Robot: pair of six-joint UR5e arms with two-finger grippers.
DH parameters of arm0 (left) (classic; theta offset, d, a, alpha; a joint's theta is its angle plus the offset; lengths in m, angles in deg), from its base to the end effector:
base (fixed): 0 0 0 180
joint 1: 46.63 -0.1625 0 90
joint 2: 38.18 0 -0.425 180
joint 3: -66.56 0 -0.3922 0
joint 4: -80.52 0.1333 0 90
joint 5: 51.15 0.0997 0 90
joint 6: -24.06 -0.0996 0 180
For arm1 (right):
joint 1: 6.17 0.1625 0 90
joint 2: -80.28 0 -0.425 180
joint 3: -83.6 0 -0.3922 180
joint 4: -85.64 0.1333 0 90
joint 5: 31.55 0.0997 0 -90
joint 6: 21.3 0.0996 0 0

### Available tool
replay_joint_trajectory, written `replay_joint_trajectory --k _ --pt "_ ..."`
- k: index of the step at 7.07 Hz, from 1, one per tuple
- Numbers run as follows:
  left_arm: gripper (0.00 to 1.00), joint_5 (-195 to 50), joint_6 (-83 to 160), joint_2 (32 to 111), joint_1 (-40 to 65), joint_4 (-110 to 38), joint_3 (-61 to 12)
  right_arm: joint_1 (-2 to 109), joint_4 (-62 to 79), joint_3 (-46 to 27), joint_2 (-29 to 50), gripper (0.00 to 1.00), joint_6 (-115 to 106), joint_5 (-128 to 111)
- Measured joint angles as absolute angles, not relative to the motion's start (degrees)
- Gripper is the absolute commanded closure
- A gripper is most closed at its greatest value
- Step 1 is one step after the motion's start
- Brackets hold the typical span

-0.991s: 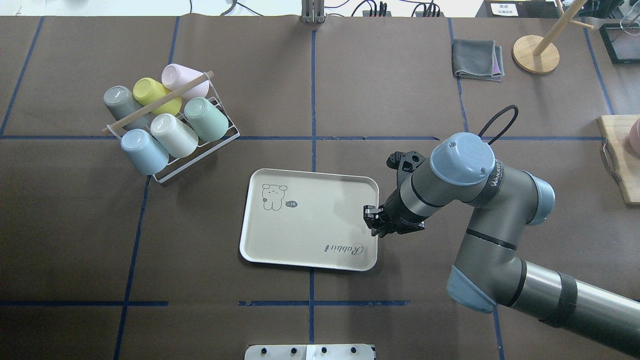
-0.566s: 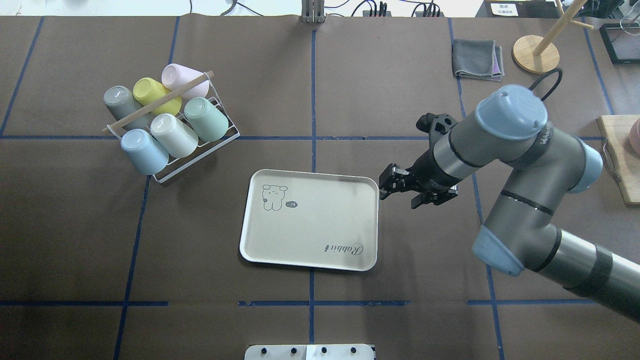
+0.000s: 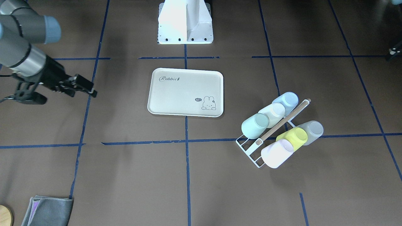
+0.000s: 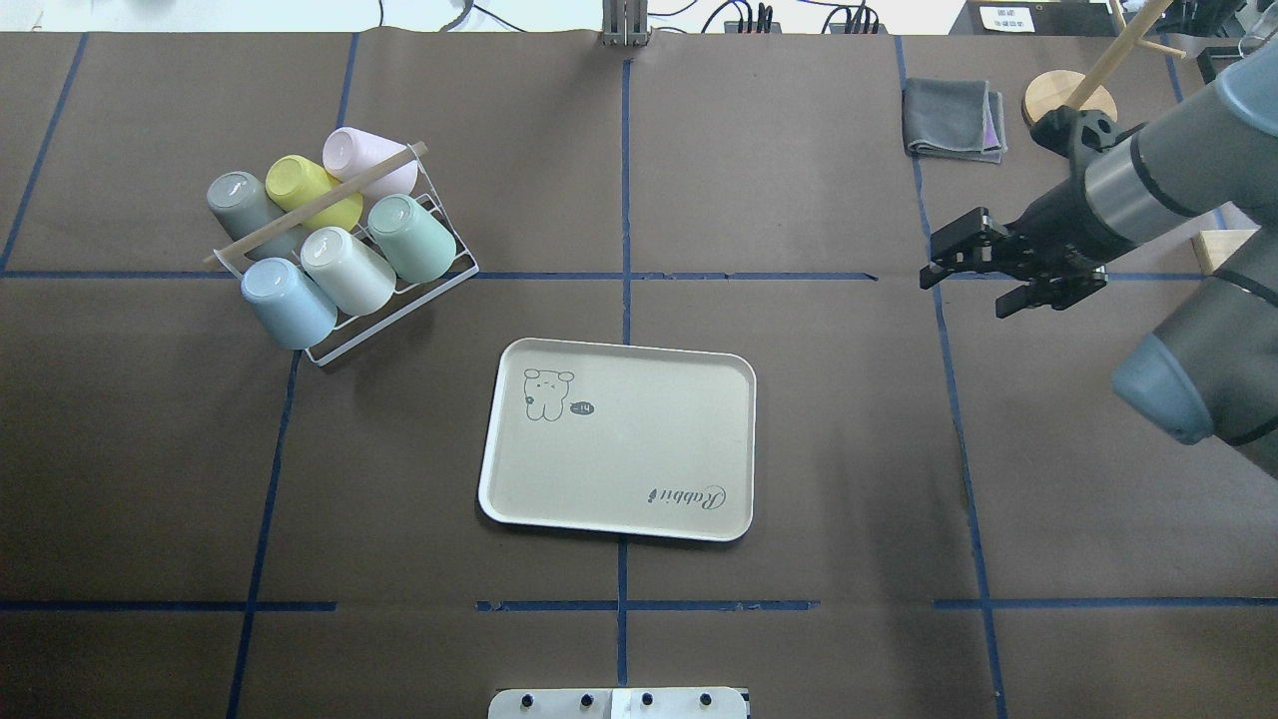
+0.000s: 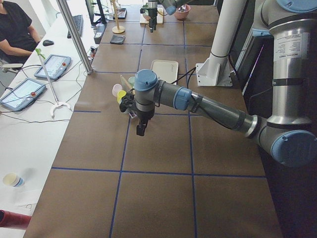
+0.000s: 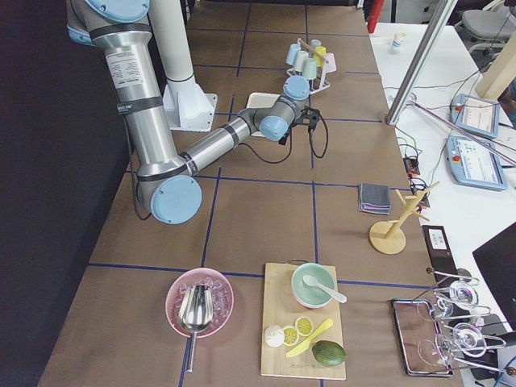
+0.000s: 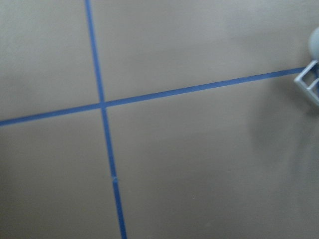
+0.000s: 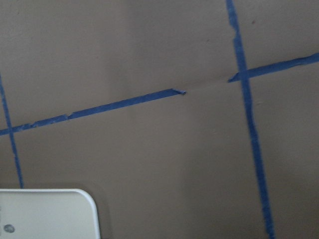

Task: Pick up and place green cup on tray

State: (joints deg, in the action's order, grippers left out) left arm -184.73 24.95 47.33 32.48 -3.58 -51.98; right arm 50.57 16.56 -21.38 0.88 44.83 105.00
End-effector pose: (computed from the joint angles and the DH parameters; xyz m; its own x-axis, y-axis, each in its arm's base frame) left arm 0.0200 -0.4463 0.4639 0.6735 0.3332 -0.6598 -0.1691 0.9384 0.3013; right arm -0.2508 -0.4936 0.3857 0.4611 0.1955 0.8656 -0.1090 0.9805 -0.1635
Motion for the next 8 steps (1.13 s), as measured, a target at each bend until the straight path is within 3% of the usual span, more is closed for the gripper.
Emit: replay_joint_trajectory --k 3,6,7,8 --pt "0.0 -174.44 24.81 56.45 18.45 -3.5 -59.74 54.96 16.56 -22.18 -4.75 0.0 36.28 105.16" --pt "0.03 -163.82 24.5 65.69 7.5 -3.01 -60.04 56.74 16.56 -22.75 -6.43 0.0 35.37 105.19" --pt "0.07 -161.54 24.21 67.38 4.29 -2.43 -59.47 57.79 16.54 -22.8 -7.55 0.0 33.8 105.15" --pt "0.24 -158.9 23.41 70.23 1.47 -0.27 -58.04 59.22 16.21 -22.67 -9.04 0.0 30.43 105.11"
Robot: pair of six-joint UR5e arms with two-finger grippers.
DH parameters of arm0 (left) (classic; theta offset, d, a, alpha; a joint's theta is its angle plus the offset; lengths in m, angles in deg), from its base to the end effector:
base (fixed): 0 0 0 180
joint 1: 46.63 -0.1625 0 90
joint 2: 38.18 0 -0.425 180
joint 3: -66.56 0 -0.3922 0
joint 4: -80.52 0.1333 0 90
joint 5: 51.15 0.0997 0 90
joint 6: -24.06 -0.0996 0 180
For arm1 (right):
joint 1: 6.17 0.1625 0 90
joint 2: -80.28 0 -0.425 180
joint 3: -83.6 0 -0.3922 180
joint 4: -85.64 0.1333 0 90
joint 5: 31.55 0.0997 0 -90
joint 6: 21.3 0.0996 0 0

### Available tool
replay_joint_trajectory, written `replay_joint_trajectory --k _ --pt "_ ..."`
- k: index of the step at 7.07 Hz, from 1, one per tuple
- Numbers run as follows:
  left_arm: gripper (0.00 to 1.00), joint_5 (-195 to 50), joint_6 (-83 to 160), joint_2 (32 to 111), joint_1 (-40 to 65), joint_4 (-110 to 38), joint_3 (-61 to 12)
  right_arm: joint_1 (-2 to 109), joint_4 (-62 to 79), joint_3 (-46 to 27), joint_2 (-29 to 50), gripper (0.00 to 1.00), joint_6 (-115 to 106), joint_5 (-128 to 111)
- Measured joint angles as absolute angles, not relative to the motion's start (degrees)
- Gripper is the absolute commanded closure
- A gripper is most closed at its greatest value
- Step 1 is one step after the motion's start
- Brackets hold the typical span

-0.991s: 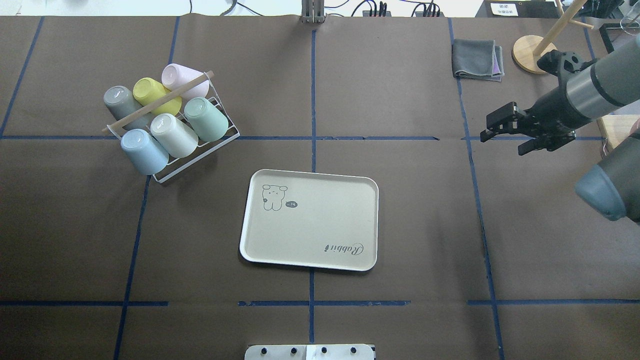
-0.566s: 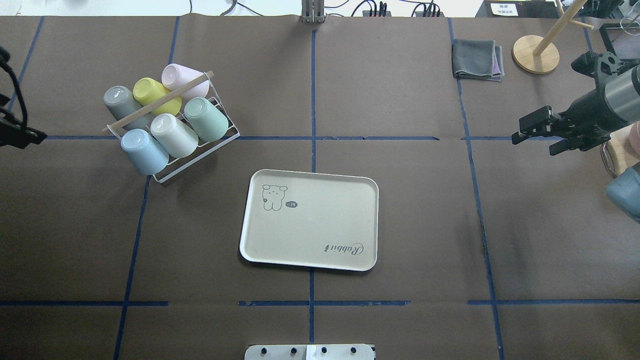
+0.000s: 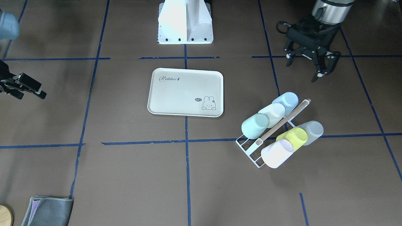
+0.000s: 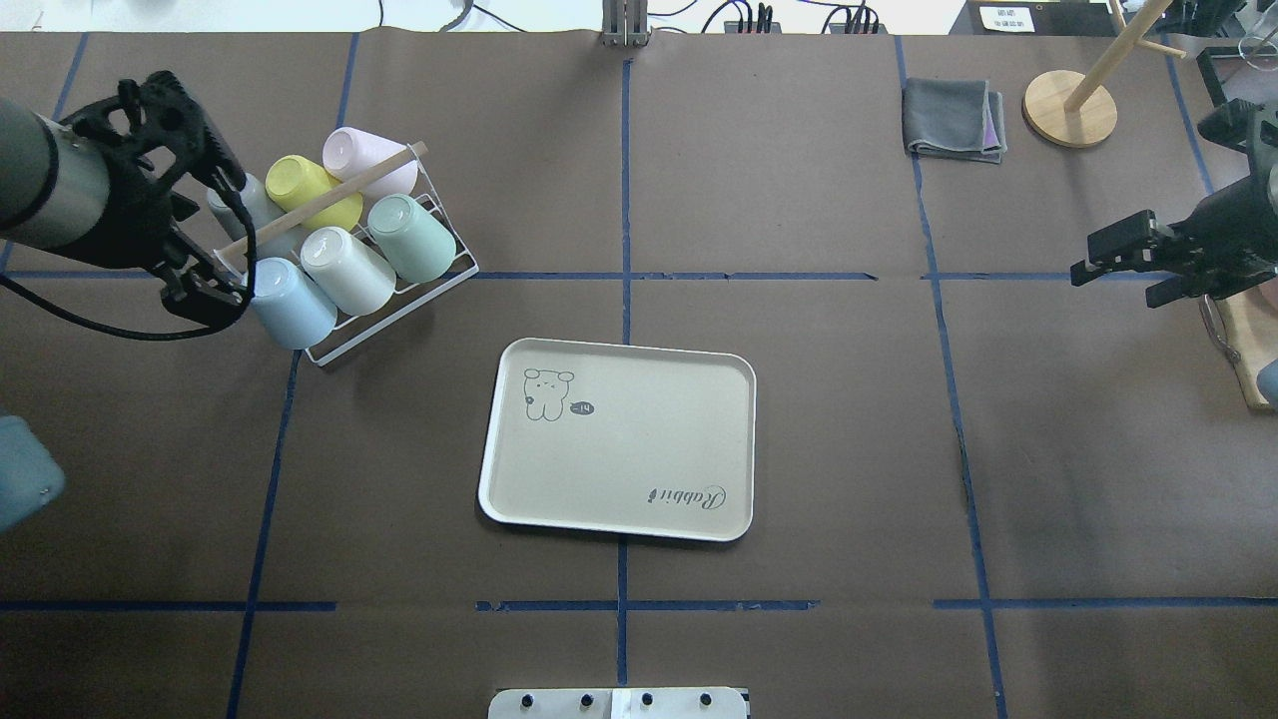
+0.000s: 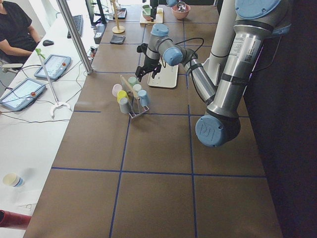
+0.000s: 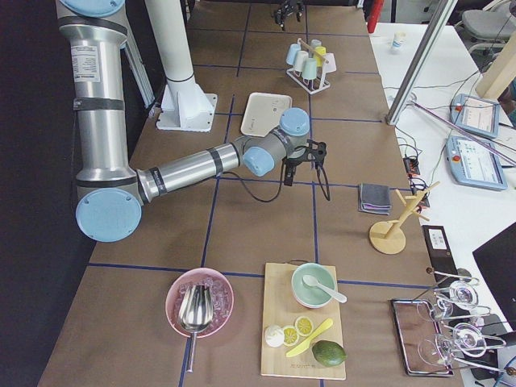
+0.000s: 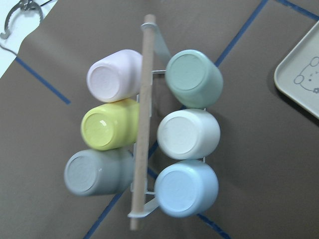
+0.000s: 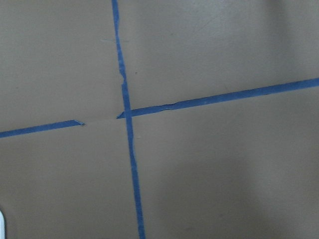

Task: Pick up and place green cup on tray

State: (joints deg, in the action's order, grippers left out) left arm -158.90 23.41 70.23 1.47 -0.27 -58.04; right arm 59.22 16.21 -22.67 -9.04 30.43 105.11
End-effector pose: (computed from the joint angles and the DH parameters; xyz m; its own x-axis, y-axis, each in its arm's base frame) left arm 0.2625 -0.4467 0.2519 0.5625 0.7991 -0.2122 -0.4884 0.5282 0.6946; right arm -0.1533 -0.4808 0.4666 0.5315 0.1397 0.8354 -0.1405 0.9872 -0.0757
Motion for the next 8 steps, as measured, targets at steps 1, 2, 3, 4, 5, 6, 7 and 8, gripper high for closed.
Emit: replay_joint_trajectory --k 1,2,3,4,5,6,7,8 --pt "0.24 -154.37 22.15 73.98 -1.65 3.4 -56.54 60.85 14.78 -22.48 -10.24 0.0 26.0 104.95" --pt "0.17 -150.07 20.85 76.42 -4.5 6.07 -55.84 62.26 12.68 -22.44 -10.86 0.0 22.11 104.68" --pt "0.06 -147.33 19.77 77.81 -6.43 7.24 -55.25 63.42 11.18 -22.41 -11.48 0.0 19.27 104.47" --pt "0.01 -144.96 19.33 78.48 -7.54 7.65 -54.66 64.22 10.55 -22.41 -12.14 0.0 17.59 104.38" --pt "0.01 -140.67 19.17 78.68 -8.91 8.17 -54.38 64.63 10.33 -22.45 -12.65 0.0 16.71 104.35" --pt "0.0 -134.77 17.55 79.16 -11.3 9.93 -54.34 64.77 10.26 -22.47 -13.03 0.0 16.38 104.34" --pt "0.0 -129.16 13.48 80.76 -13.86 13.05 -54.24 64.89 10.24 -22.48 -13.35 0.0 16.28 104.33" --pt "0.0 -124.66 9.02 83.06 -15.33 16.3 -53.99 65.08 10.23 -22.51 -13.74 0.0 16.24 104.35"
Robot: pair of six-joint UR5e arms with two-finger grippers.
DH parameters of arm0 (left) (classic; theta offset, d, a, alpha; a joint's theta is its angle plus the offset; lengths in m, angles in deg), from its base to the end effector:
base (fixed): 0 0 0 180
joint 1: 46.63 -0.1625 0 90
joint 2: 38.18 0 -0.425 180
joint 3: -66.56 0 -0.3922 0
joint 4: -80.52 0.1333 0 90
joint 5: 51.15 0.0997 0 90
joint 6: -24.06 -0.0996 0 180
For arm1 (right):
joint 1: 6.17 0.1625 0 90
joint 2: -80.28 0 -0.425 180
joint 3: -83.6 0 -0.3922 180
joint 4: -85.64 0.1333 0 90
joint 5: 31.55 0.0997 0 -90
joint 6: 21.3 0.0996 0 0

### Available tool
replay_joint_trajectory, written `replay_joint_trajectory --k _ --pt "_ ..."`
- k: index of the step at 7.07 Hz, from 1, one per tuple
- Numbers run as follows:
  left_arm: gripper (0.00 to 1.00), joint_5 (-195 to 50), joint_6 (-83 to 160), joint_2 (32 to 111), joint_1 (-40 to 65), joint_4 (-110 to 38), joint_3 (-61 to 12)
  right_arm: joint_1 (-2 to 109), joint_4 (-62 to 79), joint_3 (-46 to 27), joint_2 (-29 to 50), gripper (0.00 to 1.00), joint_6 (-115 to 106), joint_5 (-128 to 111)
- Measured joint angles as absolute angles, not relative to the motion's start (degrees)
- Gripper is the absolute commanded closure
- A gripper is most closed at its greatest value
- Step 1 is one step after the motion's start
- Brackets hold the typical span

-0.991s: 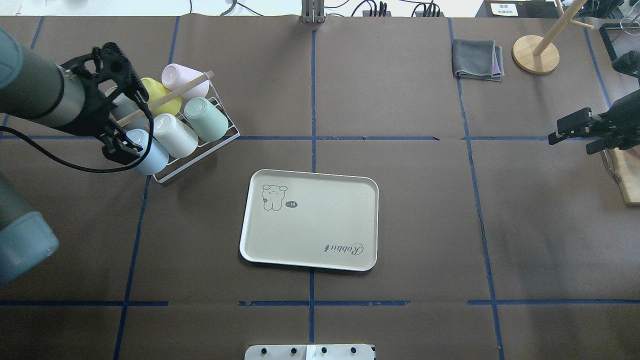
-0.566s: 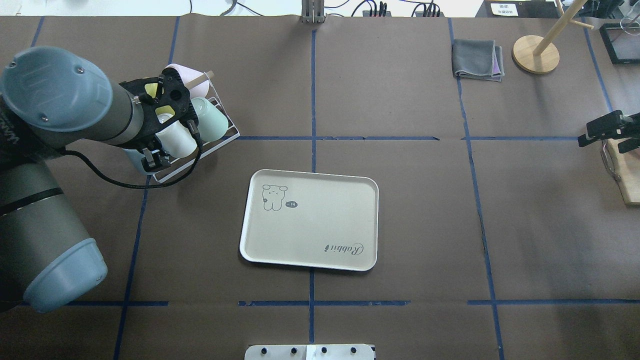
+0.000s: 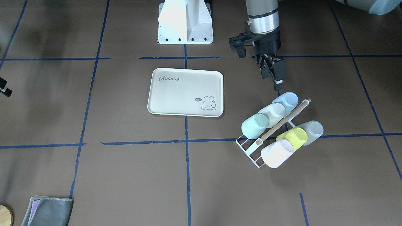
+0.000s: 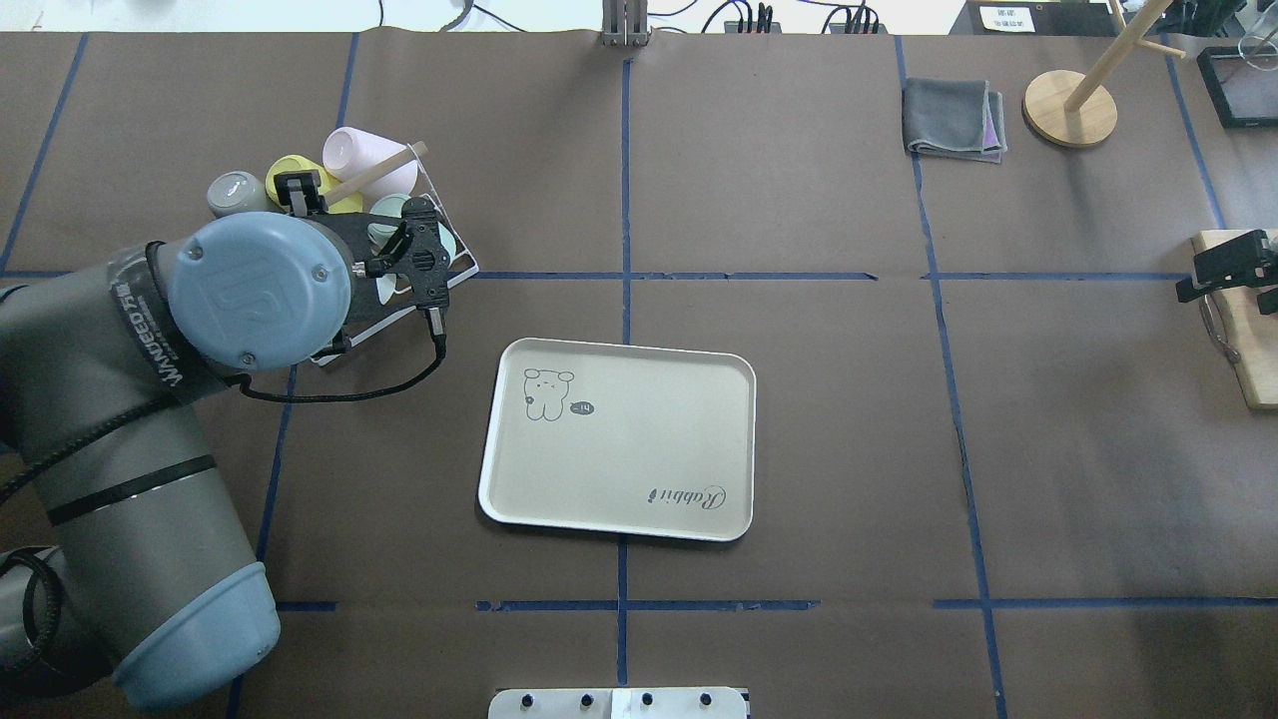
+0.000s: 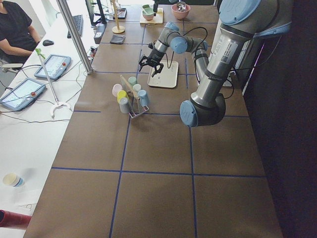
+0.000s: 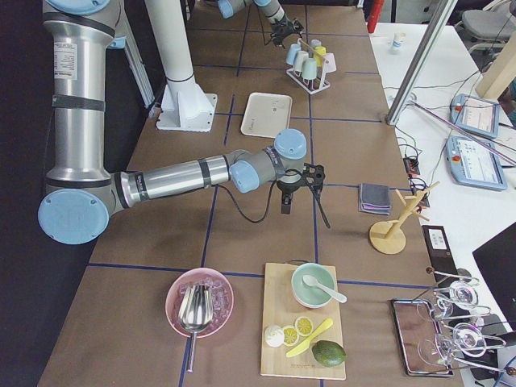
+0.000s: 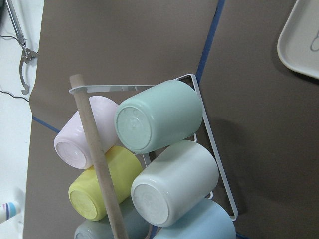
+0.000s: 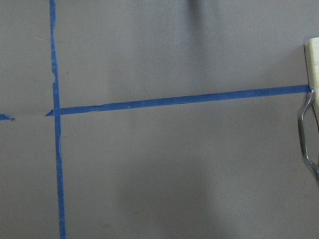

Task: Pick up and place green cup on tray

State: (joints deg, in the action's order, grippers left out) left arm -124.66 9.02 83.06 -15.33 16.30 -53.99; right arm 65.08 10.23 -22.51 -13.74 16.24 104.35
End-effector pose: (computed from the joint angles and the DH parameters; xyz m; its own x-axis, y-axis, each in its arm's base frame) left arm 0.3797 -0.4200 0.1989 0.4394 0.8166 0.3743 -0.8338 0.2157 0.5082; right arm -0.0938 -0.4686 0.5215 0.6153 0.0961 0.7824 -0.1106 0.9932 -0.0349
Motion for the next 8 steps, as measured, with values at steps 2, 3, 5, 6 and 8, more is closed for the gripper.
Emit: replay_joint_trajectory --k 2,3,5,6,8 --pt "0.0 -115.41 5.92 86.41 -17.77 20.85 -52.79 65.48 10.23 -22.7 -14.91 0.0 16.23 104.41" --pt "0.0 -110.45 5.64 88.77 -19.13 23.59 -51.15 65.66 10.23 -22.81 -15.58 0.0 16.23 104.42" --pt "0.0 -104.42 5.62 93.72 -21.37 25.56 -44.05 66.0 10.25 -22.76 -16.83 0.0 16.14 104.52" --pt "0.0 -100.5 5.16 94.96 -22.47 25.93 -39.9 66.58 10.27 -22.65 -17.56 0.0 15.69 104.57" --pt "0.0 -92.67 -0.11 95.45 -23.8 26.43 -32.89 68.6 10.24 -22.55 -18.12 0.0 14.57 104.46"
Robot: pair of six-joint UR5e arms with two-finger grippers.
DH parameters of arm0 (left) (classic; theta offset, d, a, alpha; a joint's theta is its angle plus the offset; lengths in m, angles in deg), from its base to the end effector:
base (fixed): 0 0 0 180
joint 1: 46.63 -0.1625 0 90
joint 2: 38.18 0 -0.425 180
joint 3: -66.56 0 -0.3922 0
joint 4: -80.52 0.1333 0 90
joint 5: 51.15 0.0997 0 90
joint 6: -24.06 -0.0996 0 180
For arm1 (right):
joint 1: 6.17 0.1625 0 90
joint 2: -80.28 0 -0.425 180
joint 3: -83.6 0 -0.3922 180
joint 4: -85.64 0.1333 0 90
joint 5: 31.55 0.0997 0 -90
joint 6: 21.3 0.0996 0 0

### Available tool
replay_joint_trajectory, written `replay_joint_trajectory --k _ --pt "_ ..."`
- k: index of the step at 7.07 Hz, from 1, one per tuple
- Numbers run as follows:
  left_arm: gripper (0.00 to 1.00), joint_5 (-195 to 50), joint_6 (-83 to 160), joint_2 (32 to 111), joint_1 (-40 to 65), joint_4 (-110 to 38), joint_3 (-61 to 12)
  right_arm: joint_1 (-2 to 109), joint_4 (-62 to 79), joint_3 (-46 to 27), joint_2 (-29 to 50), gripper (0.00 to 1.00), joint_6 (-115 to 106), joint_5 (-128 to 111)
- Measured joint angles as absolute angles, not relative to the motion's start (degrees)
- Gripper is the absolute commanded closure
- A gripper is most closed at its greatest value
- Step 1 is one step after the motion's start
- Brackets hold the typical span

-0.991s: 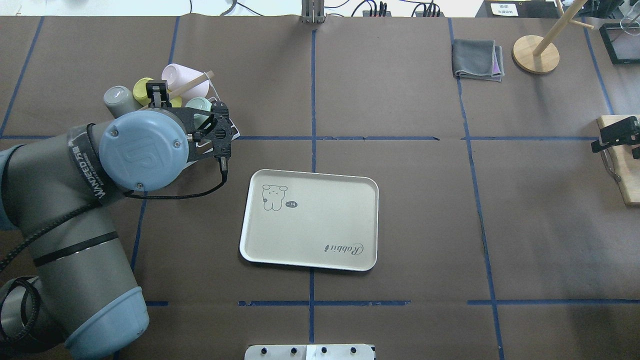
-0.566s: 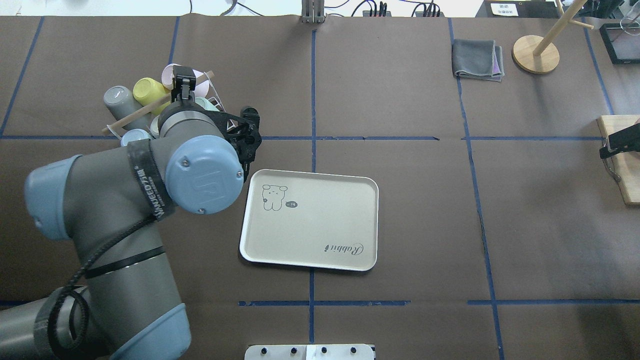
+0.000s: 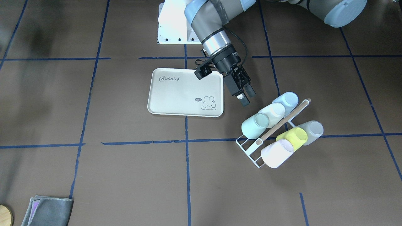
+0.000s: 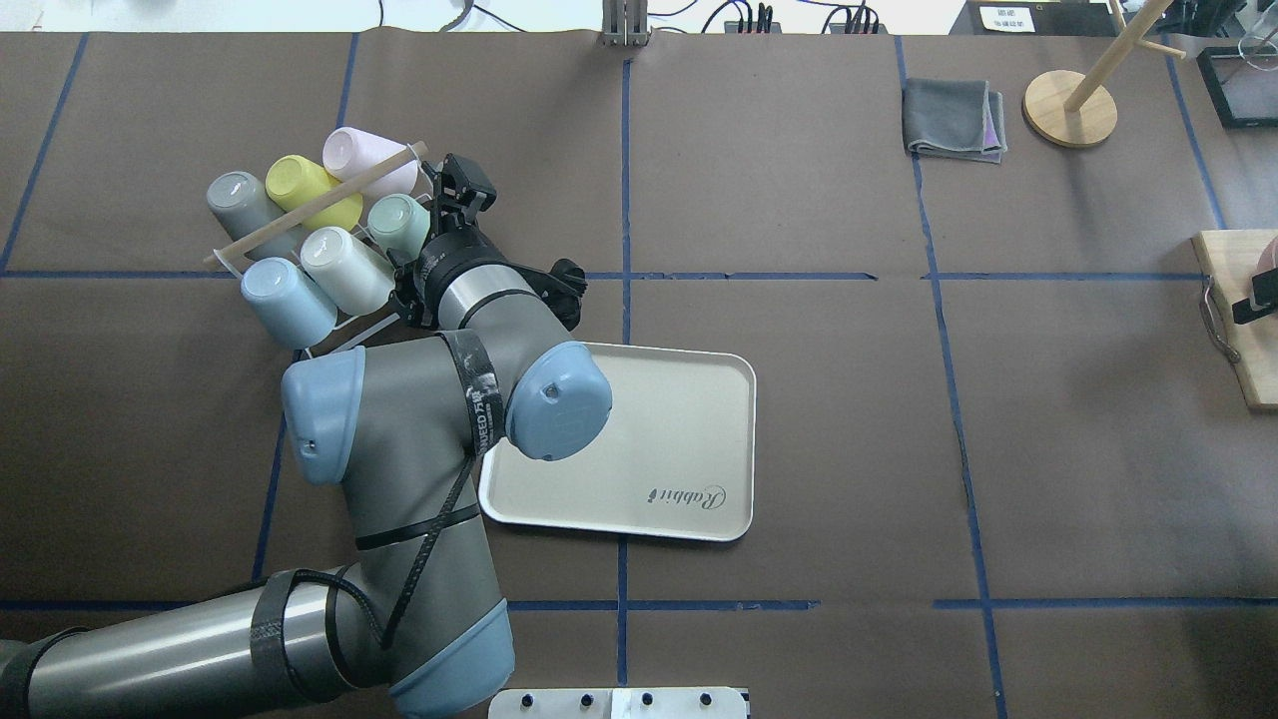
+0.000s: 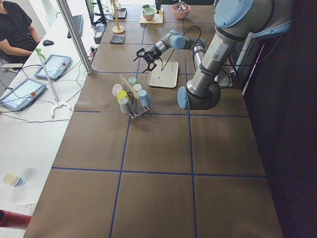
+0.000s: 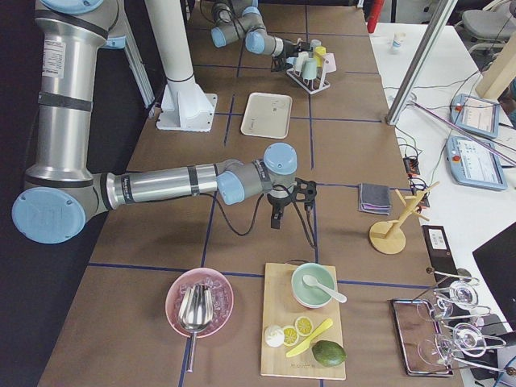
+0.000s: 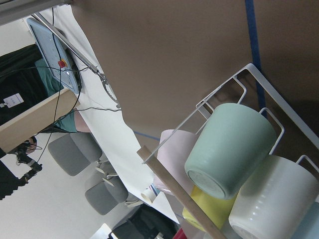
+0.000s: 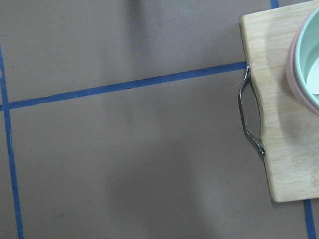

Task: Pick up and place green cup on tray

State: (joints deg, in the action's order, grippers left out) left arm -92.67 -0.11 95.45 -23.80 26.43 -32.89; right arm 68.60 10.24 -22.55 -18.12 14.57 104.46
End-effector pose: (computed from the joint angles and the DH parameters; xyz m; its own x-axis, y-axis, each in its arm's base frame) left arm 0.5125 -0.4413 0.1902 0.0600 0.6309 0.7735 -0.9921 0.1232 -0.0236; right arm -0.0574 -0.4456 0.5561 0.6272 0.1611 0.7620 -0.1537 0.9847 -0.0818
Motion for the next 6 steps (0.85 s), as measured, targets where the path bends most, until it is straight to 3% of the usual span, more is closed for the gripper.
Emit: replay_joint_trajectory --k 4,6 --pt "0.01 -86.27 -7.04 100.32 -24.62 26.34 -20.12 69.63 10.23 -22.19 -19.7 0.0 14.29 104.4" --pt "0.01 -85.86 -10.47 101.46 -24.74 26.39 -18.13 69.6 10.23 -22.04 -19.8 0.0 14.31 104.65"
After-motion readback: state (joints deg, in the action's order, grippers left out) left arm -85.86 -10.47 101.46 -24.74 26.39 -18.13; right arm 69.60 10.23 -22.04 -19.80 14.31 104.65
